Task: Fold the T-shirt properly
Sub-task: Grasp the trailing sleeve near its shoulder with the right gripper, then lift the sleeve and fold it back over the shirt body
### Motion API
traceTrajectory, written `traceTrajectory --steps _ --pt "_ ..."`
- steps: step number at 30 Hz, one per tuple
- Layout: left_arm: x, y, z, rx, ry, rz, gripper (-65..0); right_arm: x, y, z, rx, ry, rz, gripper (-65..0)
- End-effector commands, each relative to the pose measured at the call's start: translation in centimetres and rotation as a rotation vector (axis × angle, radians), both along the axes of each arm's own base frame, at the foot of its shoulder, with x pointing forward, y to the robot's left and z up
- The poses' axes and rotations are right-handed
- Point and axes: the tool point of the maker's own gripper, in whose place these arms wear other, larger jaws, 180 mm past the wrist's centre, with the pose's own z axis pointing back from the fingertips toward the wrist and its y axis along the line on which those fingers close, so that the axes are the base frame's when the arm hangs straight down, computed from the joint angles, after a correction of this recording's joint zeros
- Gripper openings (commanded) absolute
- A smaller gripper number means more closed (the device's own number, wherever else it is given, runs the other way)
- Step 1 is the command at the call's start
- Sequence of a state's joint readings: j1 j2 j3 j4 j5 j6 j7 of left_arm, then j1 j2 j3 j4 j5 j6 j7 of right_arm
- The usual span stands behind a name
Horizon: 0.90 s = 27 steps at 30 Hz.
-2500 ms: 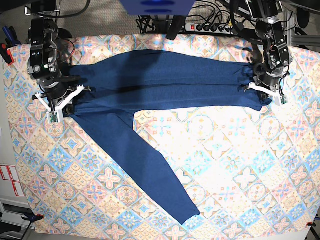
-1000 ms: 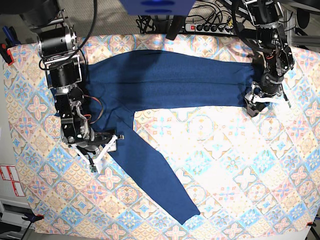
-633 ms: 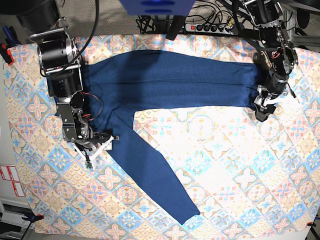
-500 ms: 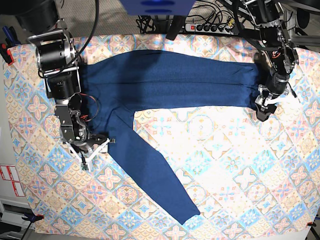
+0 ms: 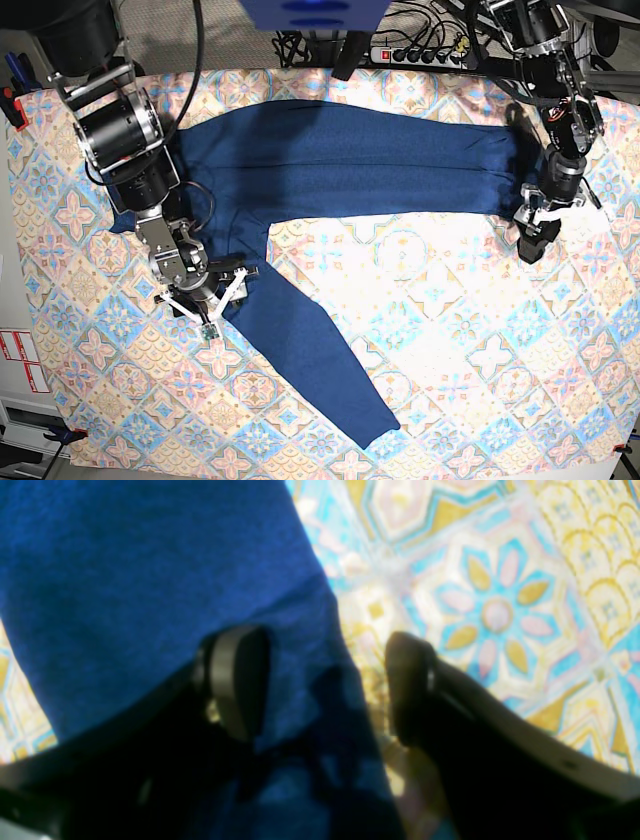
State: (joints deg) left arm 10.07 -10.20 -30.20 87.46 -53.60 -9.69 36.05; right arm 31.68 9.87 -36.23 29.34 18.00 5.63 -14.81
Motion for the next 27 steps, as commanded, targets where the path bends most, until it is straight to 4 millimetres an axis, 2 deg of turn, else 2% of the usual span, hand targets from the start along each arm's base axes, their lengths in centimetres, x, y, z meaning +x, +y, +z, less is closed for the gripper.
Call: traceTrajectory --steps 1,4,6,8,9,11,13,17,24,27 --pt "0.7 0.5 1.6 0.023 -0.050 0.000 -20.2 0.0 0.3 0.1 -0.007 0.026 0.024 -31.2" --pt "0.7 0.5 1.6 0.023 -0.050 0.000 -20.2 -0.7 1.7 -0.2 0.037 0.053 0.094 -46.1" --pt "0.8 0.5 1.7 0.023 -0.052 0.000 -20.2 -1.4 3.0 -0.3 0.082 0.075 0.160 -58.2" --pt "0.8 0.5 1.7 0.023 -0.053 0.000 -20.2 -1.7 3.7 -0.2 0.105 0.083 0.195 -65.0" --pt "0.9 0.5 1.8 0.023 -0.055 0.000 -20.2 -1.6 4.2 0.2 0.118 0.076 0.213 -65.0" --pt "1.0 0.4 1.8 0.023 -0.056 -0.003 -20.2 -0.5 5.8 2.3 0.143 0.015 0.264 -64.1" --pt "0.9 0.4 1.7 0.024 -0.052 -0.002 -20.2 -1.9 5.8 2.2 0.151 -0.001 0.287 -64.4" --pt "0.9 0.4 1.5 0.024 -0.046 -0.002 -20.2 -2.9 7.3 5.3 0.161 -0.092 0.373 -64.4" --pt "0.9 0.4 1.4 0.025 -0.045 -0.003 -20.2 -7.4 12.3 9.1 0.207 -0.157 0.512 -64.4" --pt "0.9 0.4 1.4 0.025 -0.045 -0.003 -20.2 -8.7 13.1 11.0 0.232 -0.191 0.524 -64.5"
